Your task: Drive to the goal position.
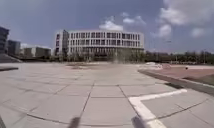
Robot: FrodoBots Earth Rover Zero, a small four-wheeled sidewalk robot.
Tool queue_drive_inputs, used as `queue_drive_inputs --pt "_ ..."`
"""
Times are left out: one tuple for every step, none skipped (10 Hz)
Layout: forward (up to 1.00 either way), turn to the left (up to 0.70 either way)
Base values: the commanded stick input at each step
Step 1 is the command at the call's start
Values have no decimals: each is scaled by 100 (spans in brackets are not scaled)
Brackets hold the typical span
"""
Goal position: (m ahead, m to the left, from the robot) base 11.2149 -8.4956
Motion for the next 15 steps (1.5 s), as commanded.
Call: queue_drive_inputs --pt "70 0" --pt "70 0" --pt "70 0" --pt "70 0" --pt "70 0" --pt "70 0" --pt "70 0" --pt "70 0" --pt "70 0" --pt "70 0" --pt "70 0" --pt "70 0" --pt "70 0" --pt "70 0" --pt "70 0"
